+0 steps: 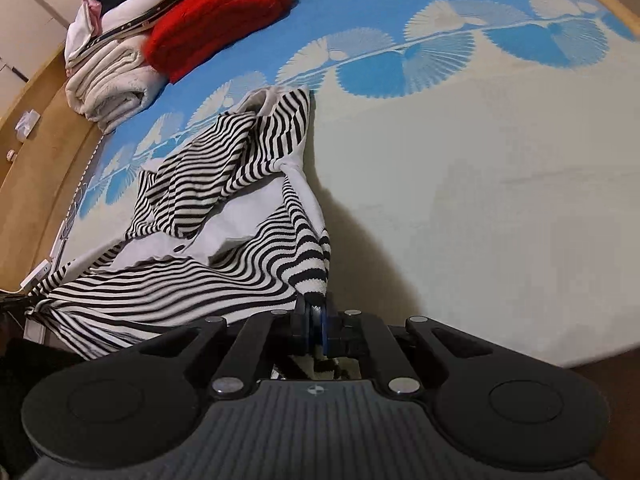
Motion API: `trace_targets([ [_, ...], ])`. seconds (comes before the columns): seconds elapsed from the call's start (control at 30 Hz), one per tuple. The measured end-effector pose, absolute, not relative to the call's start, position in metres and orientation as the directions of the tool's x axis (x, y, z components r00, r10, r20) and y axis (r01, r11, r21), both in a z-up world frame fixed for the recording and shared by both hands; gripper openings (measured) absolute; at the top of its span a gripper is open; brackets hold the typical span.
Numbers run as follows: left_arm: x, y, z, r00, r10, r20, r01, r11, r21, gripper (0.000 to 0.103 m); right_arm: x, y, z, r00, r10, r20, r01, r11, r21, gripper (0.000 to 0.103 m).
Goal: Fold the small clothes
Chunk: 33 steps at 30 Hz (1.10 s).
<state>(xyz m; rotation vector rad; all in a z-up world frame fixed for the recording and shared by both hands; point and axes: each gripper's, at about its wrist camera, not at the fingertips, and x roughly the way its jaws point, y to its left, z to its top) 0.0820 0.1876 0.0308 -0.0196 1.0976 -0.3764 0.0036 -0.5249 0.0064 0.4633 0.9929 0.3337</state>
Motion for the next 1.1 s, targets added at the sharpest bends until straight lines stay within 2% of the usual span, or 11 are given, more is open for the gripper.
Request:
trace_targets([
  [0.17,0.088,0.182,0.026,0.369,-0.343,-0.864,0.311,0.921,-0.233,0.004,-0.029,-0.558,0.016,0.574,0.501,-0.647,-0.009,0.795,0.607,0.005],
  [0.33,0.138,0.186,0.013,0.379,-0.329,-0.865,0.242,0.937,-0.250,0.003,-0.002,-0.555,0.014,0.596,0.488,-0.637,0.050,0.770,0.636,0.005],
  [0.57,0.238,0.208,-0.004,0.407,-0.299,-0.863,0.069,0.952,-0.297,0.004,0.097,-0.542,0.007,0.651,0.442,-0.617,0.152,0.721,0.677,0.005],
  [0.77,0.324,0.215,-0.040,0.414,-0.278,-0.867,-0.061,0.942,-0.331,0.004,0.200,-0.533,-0.008,0.716,0.385,-0.582,0.226,0.661,0.716,0.005],
  [0.97,0.374,0.224,-0.077,0.354,-0.328,-0.876,-0.179,0.896,-0.407,0.004,0.280,-0.522,-0.048,0.663,0.333,-0.671,0.343,0.661,0.667,0.005],
  [1.07,0.387,0.228,-0.089,0.323,-0.348,-0.880,-0.240,0.869,-0.432,0.011,0.302,-0.514,-0.066,0.625,0.333,-0.706,0.375,0.665,0.646,0.006],
  [1.1,0.390,0.231,-0.091,0.318,-0.350,-0.881,-0.264,0.860,-0.437,0.023,0.308,-0.512,-0.071,0.606,0.327,-0.725,0.385,0.677,0.627,0.007],
])
